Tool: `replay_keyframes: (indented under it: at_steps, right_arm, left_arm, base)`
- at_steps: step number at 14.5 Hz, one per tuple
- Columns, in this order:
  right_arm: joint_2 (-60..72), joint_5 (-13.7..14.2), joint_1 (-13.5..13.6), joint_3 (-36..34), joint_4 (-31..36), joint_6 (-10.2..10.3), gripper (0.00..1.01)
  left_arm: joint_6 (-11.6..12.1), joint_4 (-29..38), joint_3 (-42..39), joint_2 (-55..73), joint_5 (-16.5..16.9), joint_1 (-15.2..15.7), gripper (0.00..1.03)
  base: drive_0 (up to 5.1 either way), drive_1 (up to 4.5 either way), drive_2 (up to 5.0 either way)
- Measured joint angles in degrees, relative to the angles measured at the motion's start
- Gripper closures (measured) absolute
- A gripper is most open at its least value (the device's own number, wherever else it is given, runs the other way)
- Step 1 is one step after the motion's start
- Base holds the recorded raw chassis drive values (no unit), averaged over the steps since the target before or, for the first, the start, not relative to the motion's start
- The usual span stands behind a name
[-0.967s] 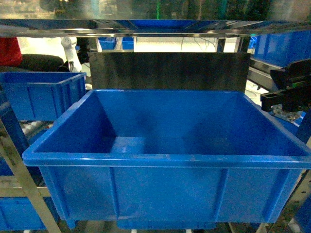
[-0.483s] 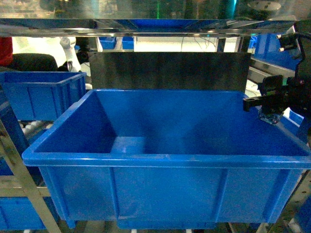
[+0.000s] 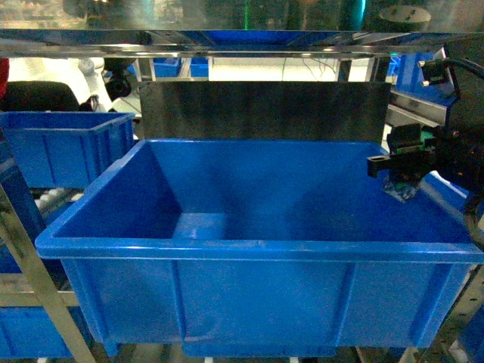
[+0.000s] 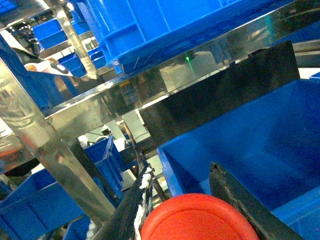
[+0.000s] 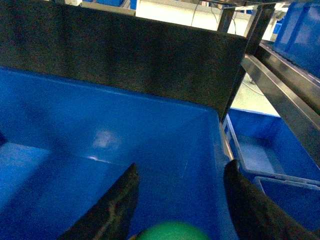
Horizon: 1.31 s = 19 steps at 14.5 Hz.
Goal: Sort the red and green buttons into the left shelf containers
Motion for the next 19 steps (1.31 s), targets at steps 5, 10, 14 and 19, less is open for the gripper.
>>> replay_keyframes:
  at_steps: [5,10,14,19]
  right_arm:
    - [-0.02,0.0,0.0,0.04,0.02,0.2,0.01]
    - [0.0,0.0,0.0,0.04,0.0,0.17,0.03]
    - [0.0,-0.02,0.0,0.04,0.0,0.17,0.03]
    - [-0.02,-0.02,0.02,0.04,0.02,0.17,0.03]
  left_arm:
    - [0.0,0.0,0.0,0.0,0.0,0.0,0.74]
    - [0.46,2.95,1.81,4.85,0.96,-1.46,0.74]
    - [4.28,7.61,9.44,20.02,3.15,-3.39,0.74]
    - [13.16,12.02,16.48,38.77,-1.14,-8.15,0.74]
  base:
    - [0.0,0.0,0.0]
    - [0.0,0.0,0.0]
    - [0.0,0.0,0.0]
    - [0.0,0.0,0.0]
